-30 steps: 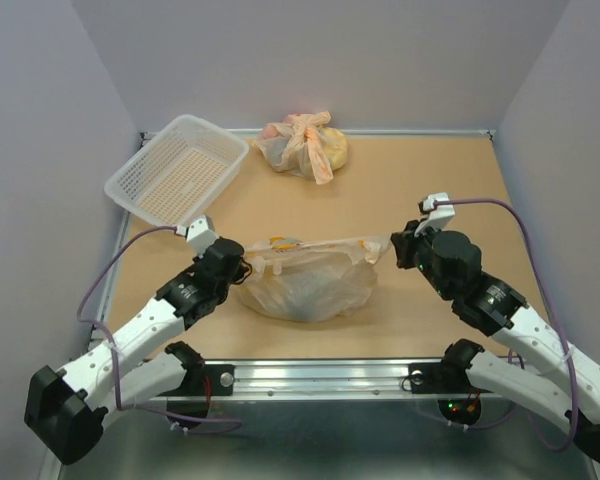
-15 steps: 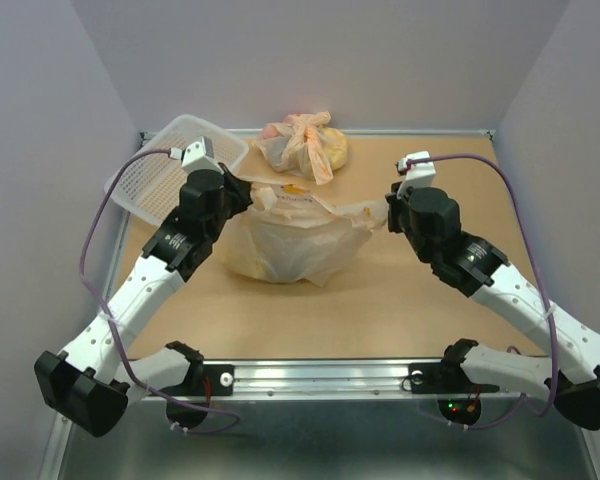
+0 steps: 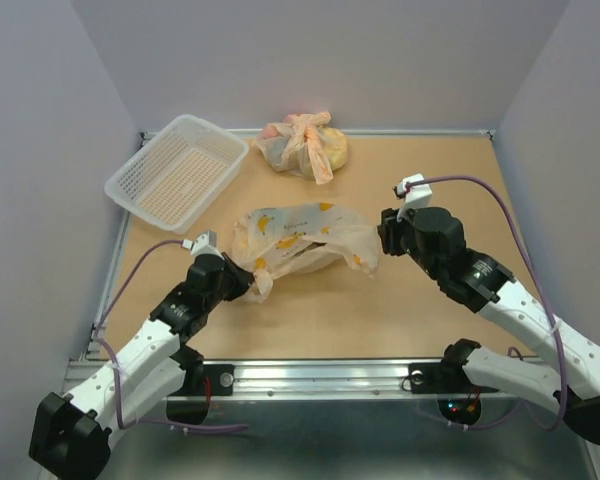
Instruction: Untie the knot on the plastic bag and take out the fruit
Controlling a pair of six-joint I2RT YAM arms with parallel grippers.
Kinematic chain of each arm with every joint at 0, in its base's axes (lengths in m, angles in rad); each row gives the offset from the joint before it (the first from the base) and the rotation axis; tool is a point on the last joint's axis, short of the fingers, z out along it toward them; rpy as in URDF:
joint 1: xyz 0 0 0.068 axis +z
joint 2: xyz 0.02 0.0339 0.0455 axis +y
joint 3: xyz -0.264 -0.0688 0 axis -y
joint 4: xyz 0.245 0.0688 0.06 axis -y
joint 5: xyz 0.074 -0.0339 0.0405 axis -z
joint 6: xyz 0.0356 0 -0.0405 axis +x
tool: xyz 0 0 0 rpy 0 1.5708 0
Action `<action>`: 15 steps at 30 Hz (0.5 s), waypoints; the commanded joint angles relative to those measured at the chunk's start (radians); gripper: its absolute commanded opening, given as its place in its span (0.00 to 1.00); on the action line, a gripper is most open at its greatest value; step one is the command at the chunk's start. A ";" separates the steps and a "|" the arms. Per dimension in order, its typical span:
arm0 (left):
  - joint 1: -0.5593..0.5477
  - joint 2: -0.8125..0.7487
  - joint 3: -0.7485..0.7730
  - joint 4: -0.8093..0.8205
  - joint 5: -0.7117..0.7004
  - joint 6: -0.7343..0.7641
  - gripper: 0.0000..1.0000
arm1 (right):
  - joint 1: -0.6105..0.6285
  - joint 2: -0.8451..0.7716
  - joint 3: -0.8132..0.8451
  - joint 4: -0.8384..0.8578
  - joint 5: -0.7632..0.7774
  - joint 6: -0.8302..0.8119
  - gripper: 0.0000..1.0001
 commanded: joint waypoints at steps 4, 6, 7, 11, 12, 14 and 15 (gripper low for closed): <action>-0.007 -0.219 -0.093 -0.045 0.099 -0.105 0.00 | -0.004 0.023 0.159 -0.118 -0.171 0.055 0.94; -0.007 -0.219 -0.072 -0.051 0.119 -0.086 0.06 | -0.004 0.029 0.204 -0.123 -0.211 0.071 1.00; -0.007 -0.205 -0.060 -0.057 0.142 -0.053 0.19 | -0.004 0.036 0.241 -0.123 -0.228 0.077 1.00; -0.007 -0.154 0.080 -0.141 0.136 0.103 0.59 | -0.004 0.072 0.292 -0.133 -0.317 0.073 1.00; -0.007 -0.145 0.162 -0.214 0.092 0.136 0.72 | -0.004 0.087 0.297 -0.143 -0.375 0.056 1.00; -0.008 -0.124 0.247 -0.294 0.011 0.187 0.80 | -0.002 0.098 0.300 -0.152 -0.424 0.040 1.00; -0.007 -0.119 0.326 -0.362 -0.025 0.219 0.81 | -0.002 0.110 0.313 -0.162 -0.436 0.031 1.00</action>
